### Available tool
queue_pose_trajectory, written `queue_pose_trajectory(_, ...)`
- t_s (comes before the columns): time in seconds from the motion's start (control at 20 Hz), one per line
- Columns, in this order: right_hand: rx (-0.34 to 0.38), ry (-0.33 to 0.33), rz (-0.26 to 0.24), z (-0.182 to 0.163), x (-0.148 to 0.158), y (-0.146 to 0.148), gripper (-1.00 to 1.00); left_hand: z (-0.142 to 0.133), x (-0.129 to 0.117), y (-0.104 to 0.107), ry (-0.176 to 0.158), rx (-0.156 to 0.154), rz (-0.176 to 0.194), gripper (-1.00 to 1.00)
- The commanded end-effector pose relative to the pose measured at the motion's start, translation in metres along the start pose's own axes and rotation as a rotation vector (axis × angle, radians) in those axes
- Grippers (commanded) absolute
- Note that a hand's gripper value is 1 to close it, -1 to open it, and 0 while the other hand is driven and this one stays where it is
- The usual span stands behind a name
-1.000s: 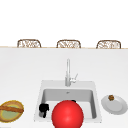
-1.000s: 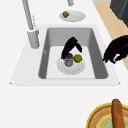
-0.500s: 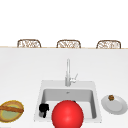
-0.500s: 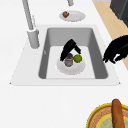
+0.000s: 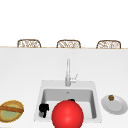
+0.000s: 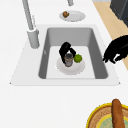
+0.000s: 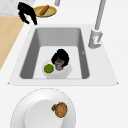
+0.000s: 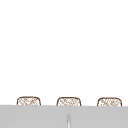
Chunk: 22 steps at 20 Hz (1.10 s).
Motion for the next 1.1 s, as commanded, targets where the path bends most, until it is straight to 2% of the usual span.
queue_pose_trajectory(0.0,0.043,0.022,0.032,-0.010,-0.002,0.006,1.00,0.000,0.000,0.000,0.000,0.000,0.000,0.00)
queue_pose_trajectory(0.25,-0.008,-0.017,-0.020,0.006,0.003,-0.017,1.00,0.000,0.000,0.000,0.000,0.000,0.000,0.00)
queue_pose_trajectory(0.45,-0.029,-0.022,-0.022,0.032,-0.006,-0.032,1.00,0.000,0.000,0.000,0.000,0.000,0.000,0.00)
queue_pose_trajectory(0.8,-0.032,-0.003,-0.095,0.084,-0.022,-0.059,1.00,0.000,0.000,0.000,0.000,0.000,0.000,0.00)
queue_pose_trajectory(0.9,-0.036,0.008,-0.105,0.096,-0.026,-0.068,1.00,0.000,0.000,0.000,0.000,0.000,0.000,0.00)
queue_pose_trajectory(1.05,-0.030,0.023,-0.087,0.112,-0.034,-0.079,1.00,0.000,0.000,0.000,0.000,0.000,0.000,0.00)
